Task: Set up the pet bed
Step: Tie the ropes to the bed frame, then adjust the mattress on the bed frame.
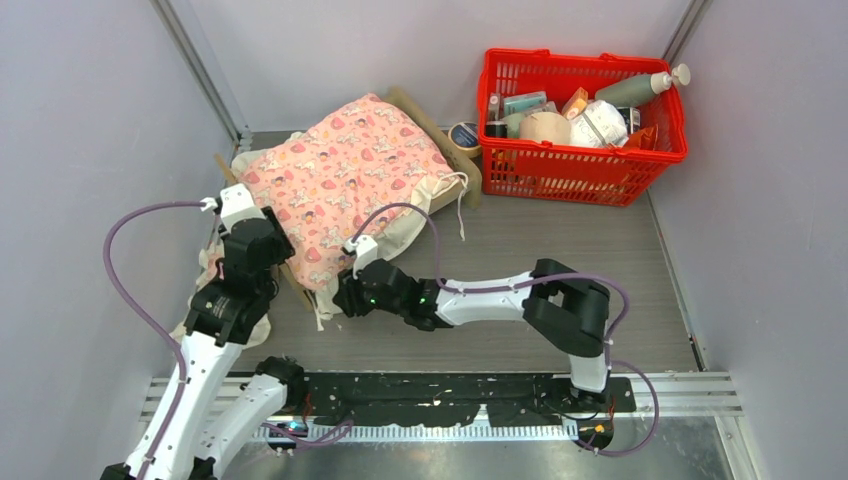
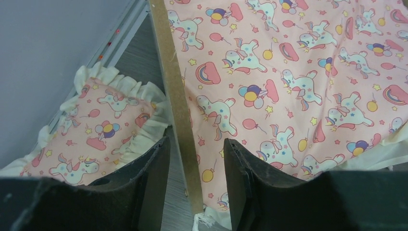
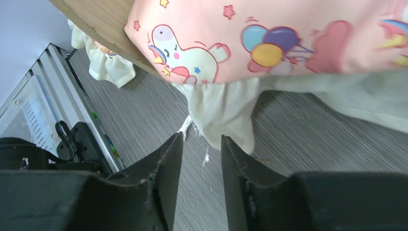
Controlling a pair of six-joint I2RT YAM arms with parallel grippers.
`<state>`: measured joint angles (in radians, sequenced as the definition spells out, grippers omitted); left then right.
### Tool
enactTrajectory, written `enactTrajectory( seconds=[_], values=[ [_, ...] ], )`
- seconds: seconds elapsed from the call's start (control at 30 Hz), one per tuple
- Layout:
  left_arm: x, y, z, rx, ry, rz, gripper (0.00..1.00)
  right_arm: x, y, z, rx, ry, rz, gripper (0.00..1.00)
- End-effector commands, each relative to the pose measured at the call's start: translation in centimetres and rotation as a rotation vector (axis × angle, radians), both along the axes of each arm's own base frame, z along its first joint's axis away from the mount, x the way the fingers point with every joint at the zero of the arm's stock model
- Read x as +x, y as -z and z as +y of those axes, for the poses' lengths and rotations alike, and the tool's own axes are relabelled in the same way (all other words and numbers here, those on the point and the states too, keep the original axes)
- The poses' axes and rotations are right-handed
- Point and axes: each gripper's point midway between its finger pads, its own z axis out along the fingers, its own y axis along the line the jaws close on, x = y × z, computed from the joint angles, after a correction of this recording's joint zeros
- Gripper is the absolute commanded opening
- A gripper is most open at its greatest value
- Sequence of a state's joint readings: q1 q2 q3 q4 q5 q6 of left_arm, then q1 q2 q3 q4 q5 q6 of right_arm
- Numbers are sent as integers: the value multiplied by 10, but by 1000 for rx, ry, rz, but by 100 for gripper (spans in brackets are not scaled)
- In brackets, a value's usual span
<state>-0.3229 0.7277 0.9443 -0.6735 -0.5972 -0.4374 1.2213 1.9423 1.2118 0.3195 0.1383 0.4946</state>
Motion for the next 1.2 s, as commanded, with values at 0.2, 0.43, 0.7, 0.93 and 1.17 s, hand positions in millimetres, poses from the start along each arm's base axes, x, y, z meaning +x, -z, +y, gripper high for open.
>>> enactTrajectory(
  seconds=[0.2,0.43,0.7,0.93,1.17],
  values=[
    [-3,39,17,37,-113,82,51,23,-93,-85,-70,161,-235,56],
    [7,56,23,124,-133,127,41,39,-114,-147,-232,306,-346,61],
    [3,41,18,185,2,40,0,44,-157,-187,-220,406,-396,87],
    [-25,23,6,146,145,-107,0,82,-183,-245,-317,499,-475,98],
    [-41,1,6,170,202,-179,0,116,-168,-290,-472,520,-439,85]
  ],
)
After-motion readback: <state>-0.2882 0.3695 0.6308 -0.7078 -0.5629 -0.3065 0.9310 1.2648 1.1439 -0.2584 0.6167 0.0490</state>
